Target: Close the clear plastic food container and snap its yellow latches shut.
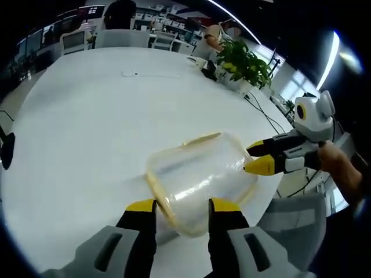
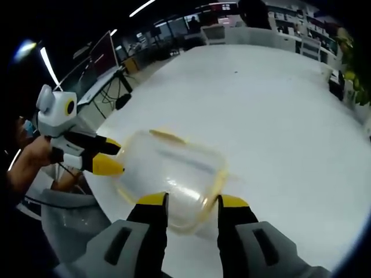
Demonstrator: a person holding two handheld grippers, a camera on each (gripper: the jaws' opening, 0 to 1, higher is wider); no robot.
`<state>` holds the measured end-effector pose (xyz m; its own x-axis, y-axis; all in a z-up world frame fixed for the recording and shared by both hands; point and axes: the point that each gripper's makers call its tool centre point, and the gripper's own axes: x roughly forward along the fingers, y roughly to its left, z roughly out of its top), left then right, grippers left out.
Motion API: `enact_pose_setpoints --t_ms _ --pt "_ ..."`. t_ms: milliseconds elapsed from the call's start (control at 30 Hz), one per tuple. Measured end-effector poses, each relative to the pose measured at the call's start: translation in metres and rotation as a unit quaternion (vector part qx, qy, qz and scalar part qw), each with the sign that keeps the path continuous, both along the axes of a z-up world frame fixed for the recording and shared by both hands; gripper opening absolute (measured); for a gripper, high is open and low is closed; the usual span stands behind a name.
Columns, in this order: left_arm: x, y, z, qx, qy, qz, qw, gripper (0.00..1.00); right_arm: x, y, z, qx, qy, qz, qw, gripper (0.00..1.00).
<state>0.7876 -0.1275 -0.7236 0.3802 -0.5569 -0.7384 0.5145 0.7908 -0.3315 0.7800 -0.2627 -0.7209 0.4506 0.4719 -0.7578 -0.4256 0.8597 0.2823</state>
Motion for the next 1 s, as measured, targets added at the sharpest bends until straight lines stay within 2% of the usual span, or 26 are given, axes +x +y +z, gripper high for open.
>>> enact_pose_setpoints --t_ms 200,633,867,1000 --pt "-0.005 0.003 0.000 -0.002 0.003 -0.002 1.0000 0.29 -0.006 0.002 -0.001 0.008 0.008 0.005 0.9999 0.31" --pt "-0.005 0.003 0.001 -0.009 0.002 -0.015 0.9999 0.30 -0.007 0.002 0.000 0.015 0.002 0.024 0.9996 0.33" --pt "-0.005 0.005 0.008 -0.002 -0.013 -0.036 0.9993 0.31 -0.004 -0.005 0.002 -0.012 -0.016 0.043 0.9989 0.33" --pt "-0.006 0.006 0.013 0.004 -0.010 -0.060 0.9981 0.30 -0.002 -0.010 0.005 -0.021 -0.022 0.049 0.9984 0.33"
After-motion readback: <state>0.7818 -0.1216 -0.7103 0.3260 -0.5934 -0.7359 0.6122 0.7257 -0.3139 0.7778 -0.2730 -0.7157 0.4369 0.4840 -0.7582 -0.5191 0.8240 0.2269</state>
